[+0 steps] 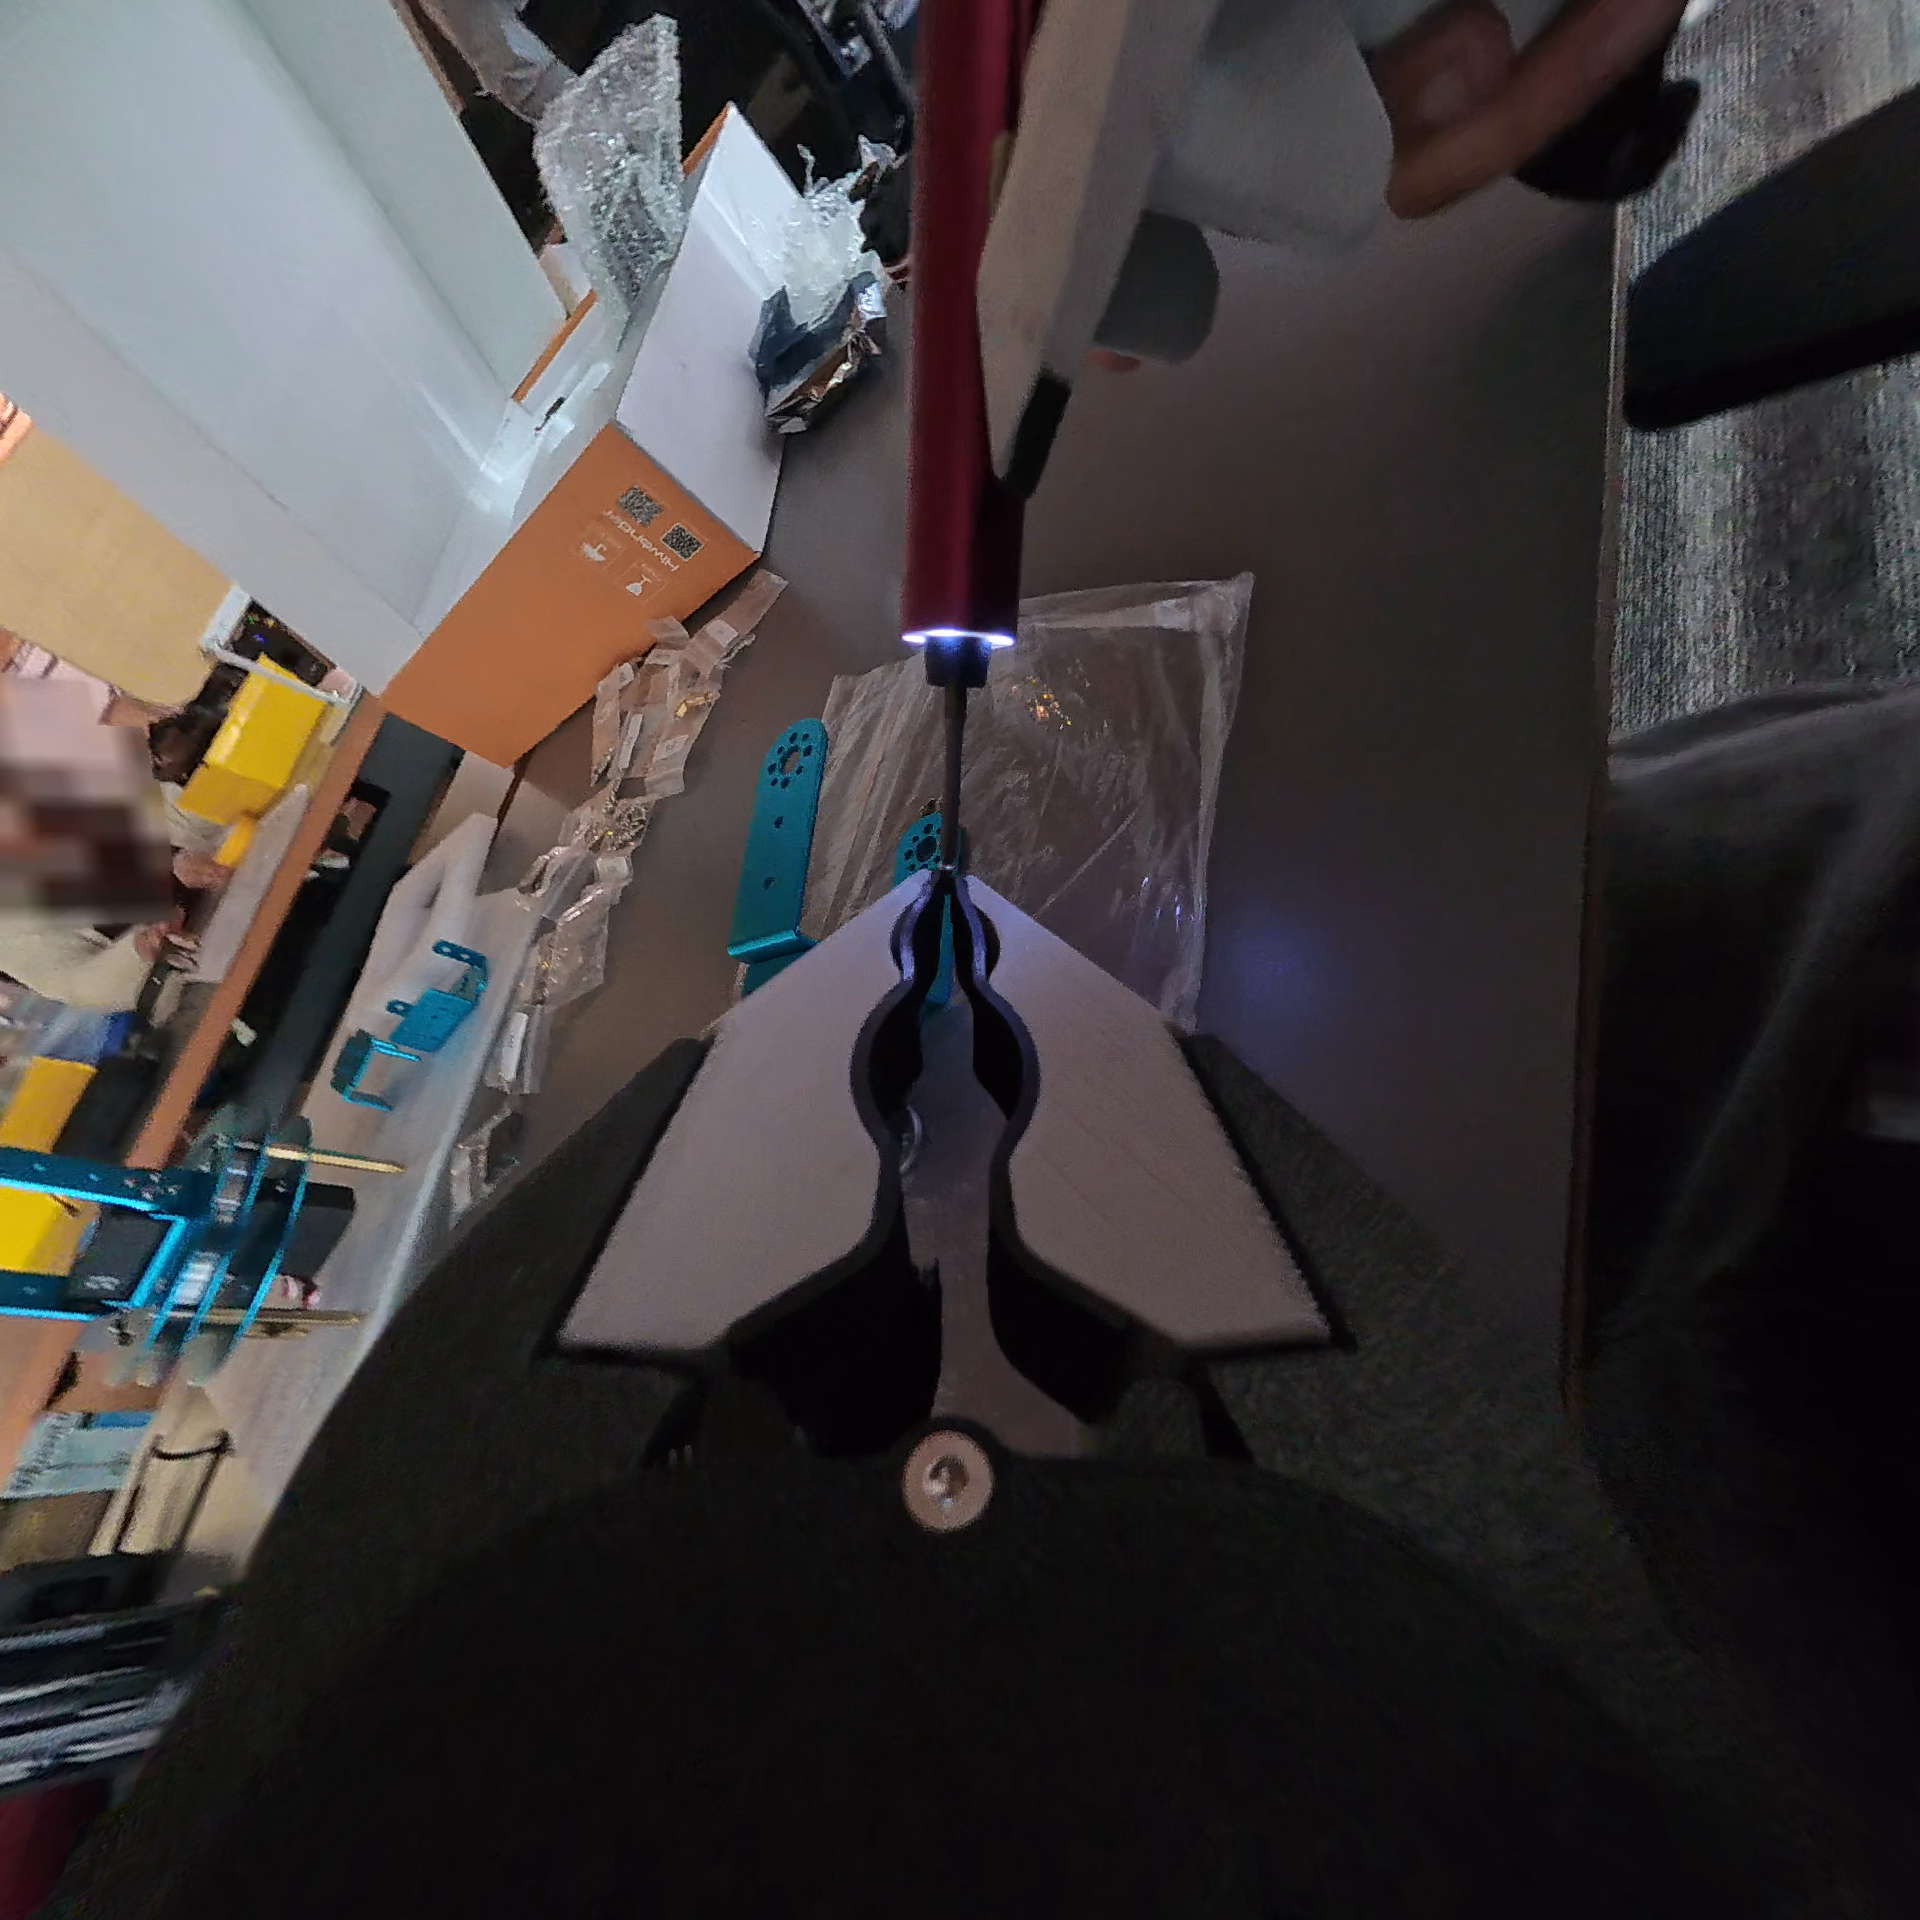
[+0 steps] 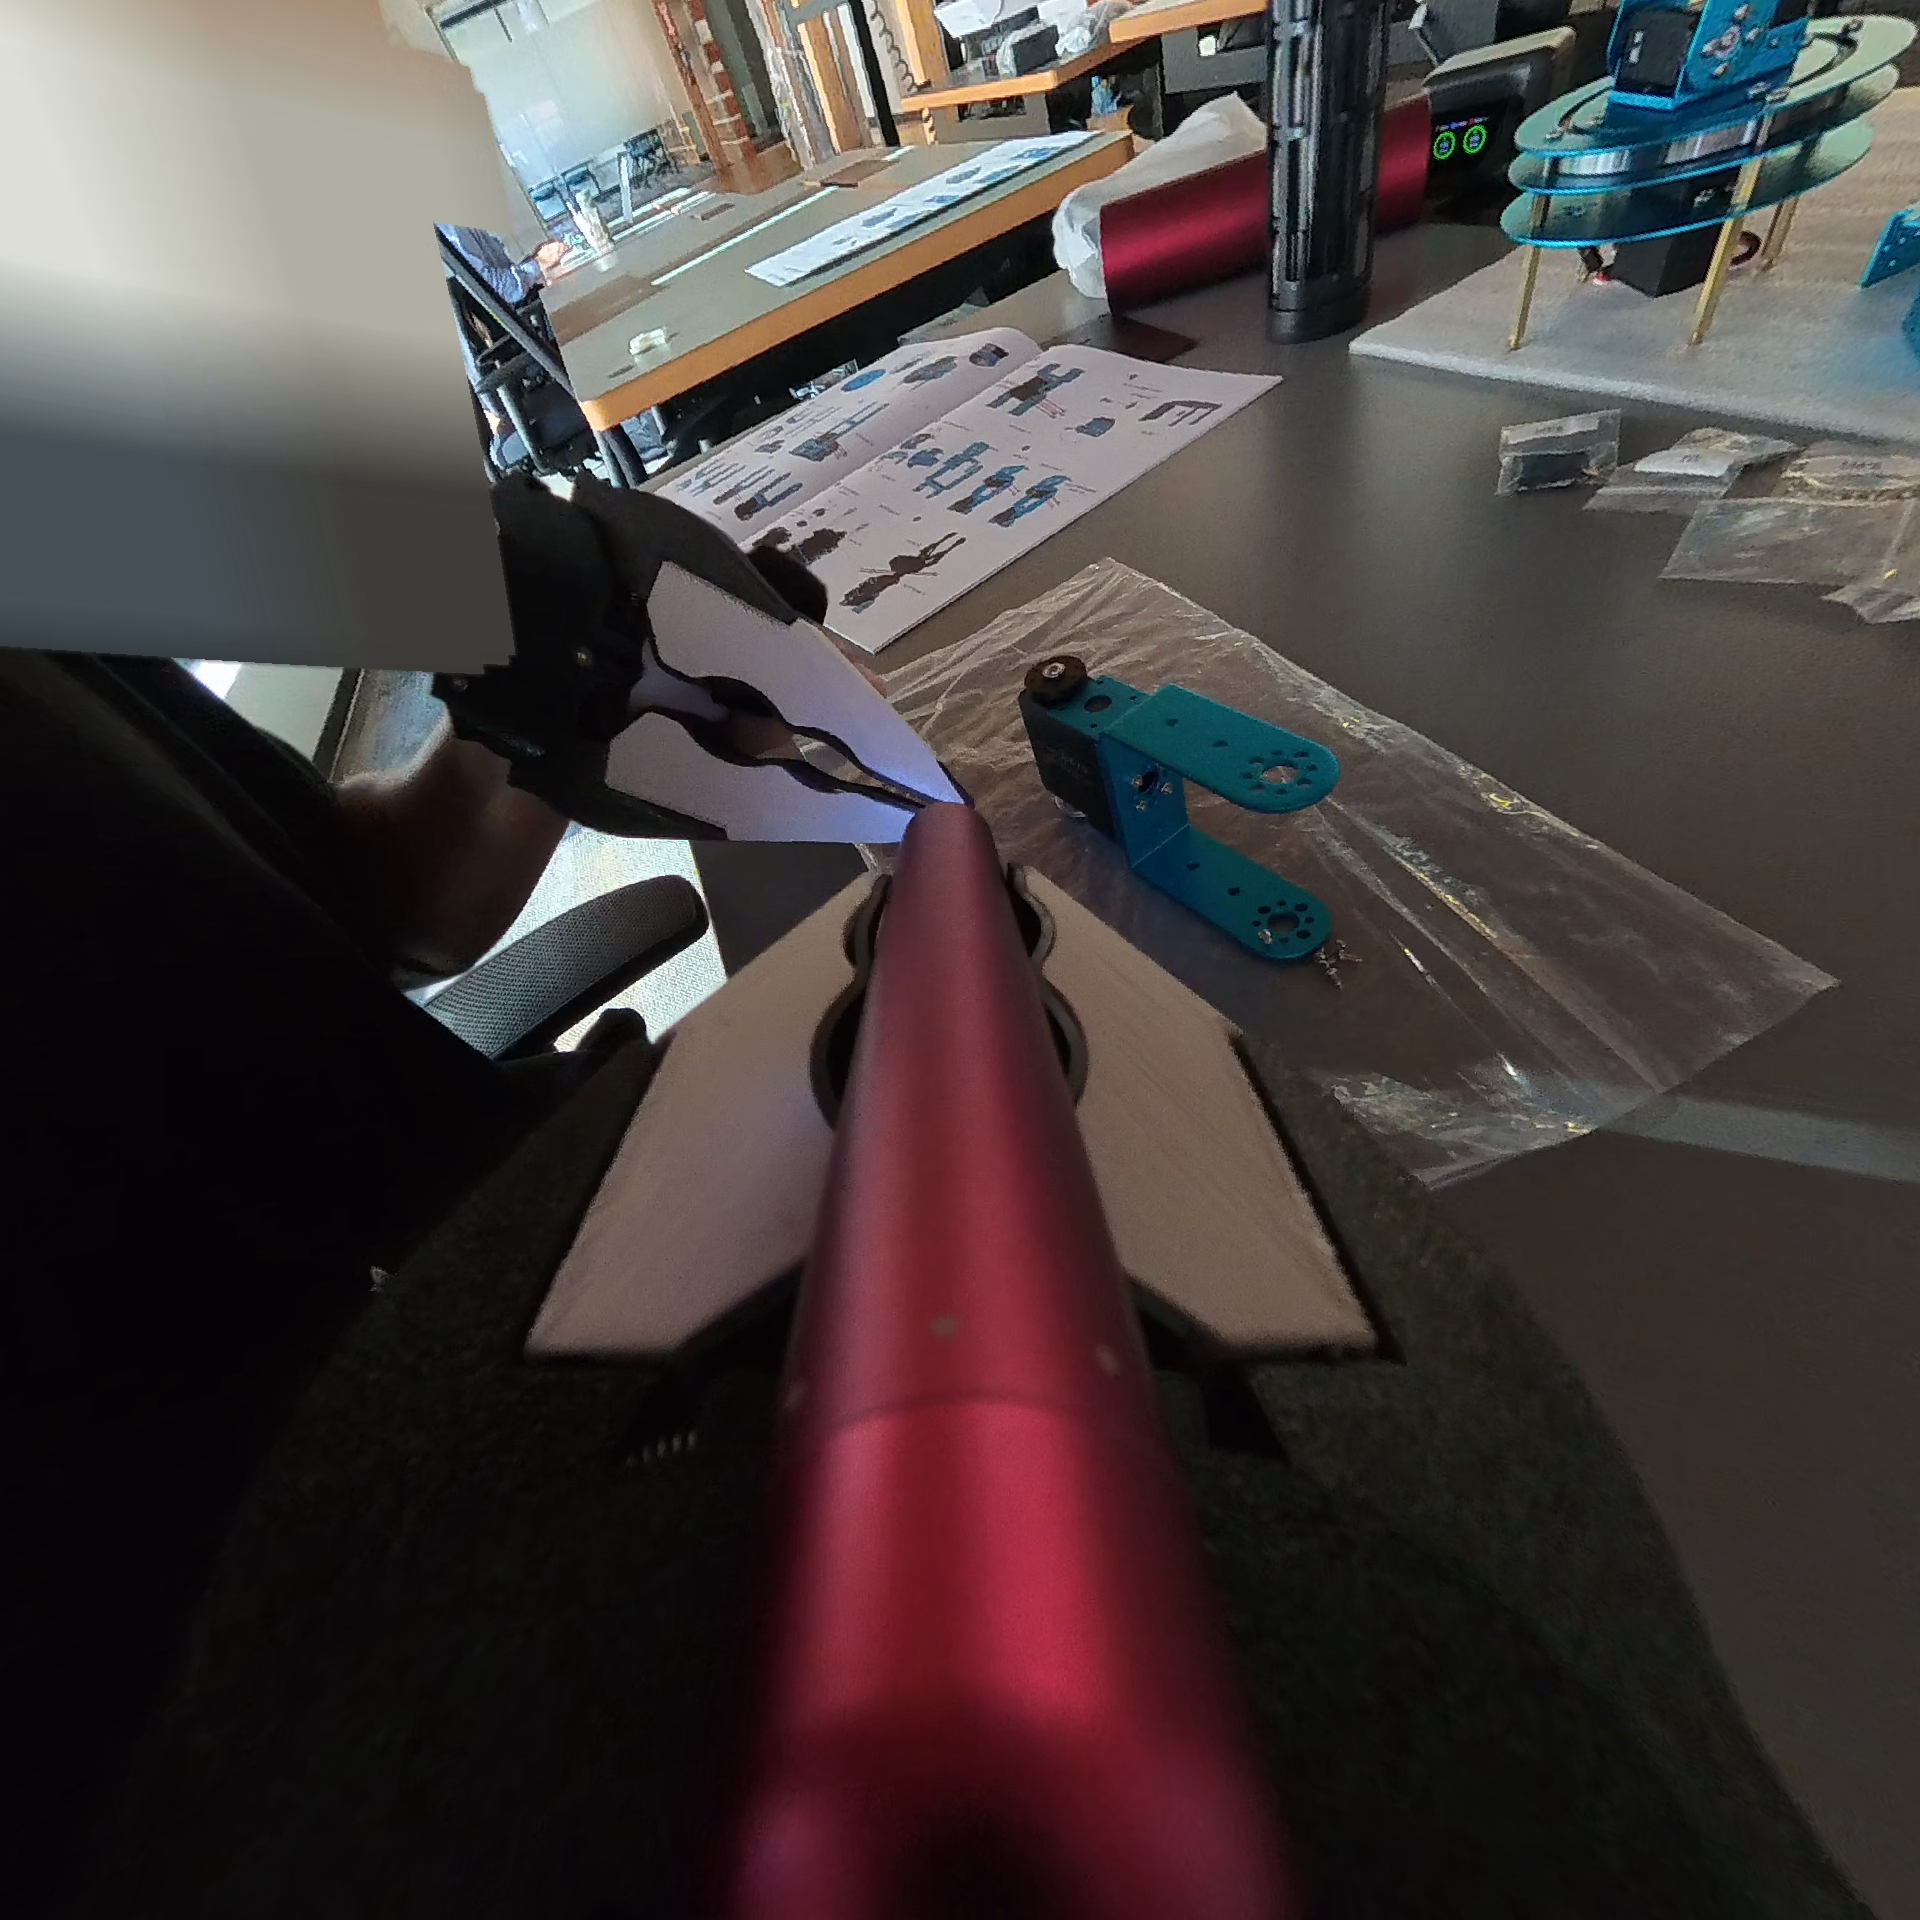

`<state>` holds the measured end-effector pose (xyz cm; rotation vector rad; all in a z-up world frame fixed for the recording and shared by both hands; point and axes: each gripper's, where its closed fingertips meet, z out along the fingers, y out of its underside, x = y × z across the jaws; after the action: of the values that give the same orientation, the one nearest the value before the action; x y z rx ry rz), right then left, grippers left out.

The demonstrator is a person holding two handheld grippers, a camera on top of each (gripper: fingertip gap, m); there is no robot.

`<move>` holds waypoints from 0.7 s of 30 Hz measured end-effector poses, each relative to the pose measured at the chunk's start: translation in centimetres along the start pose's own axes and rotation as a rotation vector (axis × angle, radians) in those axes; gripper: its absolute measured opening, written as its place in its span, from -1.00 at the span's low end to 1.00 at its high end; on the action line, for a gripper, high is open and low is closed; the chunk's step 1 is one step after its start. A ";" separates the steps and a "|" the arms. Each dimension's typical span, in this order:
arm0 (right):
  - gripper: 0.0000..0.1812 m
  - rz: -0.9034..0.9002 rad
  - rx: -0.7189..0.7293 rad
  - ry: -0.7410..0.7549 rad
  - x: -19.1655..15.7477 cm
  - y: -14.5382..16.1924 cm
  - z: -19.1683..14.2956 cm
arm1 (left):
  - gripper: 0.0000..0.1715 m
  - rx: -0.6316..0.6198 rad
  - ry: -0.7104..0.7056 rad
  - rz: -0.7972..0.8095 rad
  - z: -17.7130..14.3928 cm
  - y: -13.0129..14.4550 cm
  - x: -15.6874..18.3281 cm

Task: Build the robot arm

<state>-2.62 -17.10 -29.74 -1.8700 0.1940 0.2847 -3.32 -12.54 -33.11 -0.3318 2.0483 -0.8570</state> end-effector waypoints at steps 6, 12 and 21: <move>-0.75 0.012 0.048 -0.015 -0.2 -0.6 0.2 | -0.99 0.007 0.023 -0.015 -0.5 -0.1 -0.6; -0.75 0.046 0.123 -0.057 -0.2 -1.9 0.0 | -0.72 0.015 0.028 -0.112 -1.2 0.3 -1.8; -0.73 -0.121 0.006 -0.060 2.1 -4.2 0.3 | -0.63 0.094 0.129 -0.360 -2.9 3.0 -6.2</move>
<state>0.46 -15.54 -26.64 -1.8566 0.0404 0.2560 -1.79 -5.81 -30.20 -0.6193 2.0911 -1.2153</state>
